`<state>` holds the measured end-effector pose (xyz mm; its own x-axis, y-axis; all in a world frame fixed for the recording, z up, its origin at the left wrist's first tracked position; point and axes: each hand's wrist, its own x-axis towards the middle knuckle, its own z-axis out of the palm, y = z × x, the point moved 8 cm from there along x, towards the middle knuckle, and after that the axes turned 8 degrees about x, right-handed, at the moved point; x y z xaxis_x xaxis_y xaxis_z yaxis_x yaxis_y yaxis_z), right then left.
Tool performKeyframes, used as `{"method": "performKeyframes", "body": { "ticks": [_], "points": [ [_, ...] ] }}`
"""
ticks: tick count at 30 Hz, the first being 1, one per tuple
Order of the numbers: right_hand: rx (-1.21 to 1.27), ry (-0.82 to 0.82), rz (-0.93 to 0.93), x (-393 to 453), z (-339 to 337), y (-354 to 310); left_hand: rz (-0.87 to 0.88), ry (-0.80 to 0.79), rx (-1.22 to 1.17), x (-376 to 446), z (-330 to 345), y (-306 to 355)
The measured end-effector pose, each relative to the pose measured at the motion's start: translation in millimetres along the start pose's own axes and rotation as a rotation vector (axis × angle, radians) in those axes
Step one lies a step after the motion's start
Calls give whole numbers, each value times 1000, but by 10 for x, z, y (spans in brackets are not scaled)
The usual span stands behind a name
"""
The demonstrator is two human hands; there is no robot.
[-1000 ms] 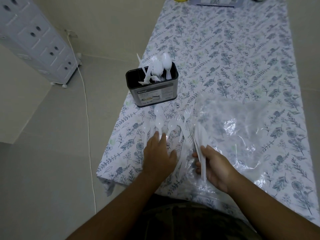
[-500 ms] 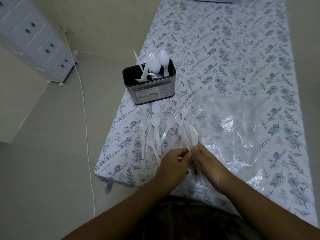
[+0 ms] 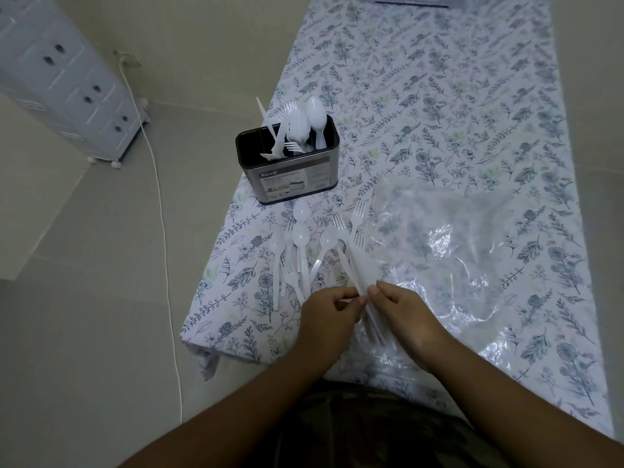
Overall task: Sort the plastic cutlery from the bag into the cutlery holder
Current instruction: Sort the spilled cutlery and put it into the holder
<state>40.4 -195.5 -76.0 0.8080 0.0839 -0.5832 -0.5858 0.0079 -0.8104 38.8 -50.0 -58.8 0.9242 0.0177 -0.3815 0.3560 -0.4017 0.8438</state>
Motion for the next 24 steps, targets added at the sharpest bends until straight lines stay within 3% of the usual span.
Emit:
{"method": "performKeyframes", "body": {
  "ticks": [5, 11, 18, 24],
  "points": [
    [22, -40, -138, -39, -11, -279, 107, 74, -16, 103, -120, 197],
    [-124, 68, -417, -108, -131, -622, 379, 111, 63, 141, -240, 563],
    [-206, 182, -404, -130, -229, -454, 512, 96, 264, 135, -42, 374],
    [-239, 189, -387, -123, -192, -419, 463, 95, 144, 125, 1, 313]
  ]
}}
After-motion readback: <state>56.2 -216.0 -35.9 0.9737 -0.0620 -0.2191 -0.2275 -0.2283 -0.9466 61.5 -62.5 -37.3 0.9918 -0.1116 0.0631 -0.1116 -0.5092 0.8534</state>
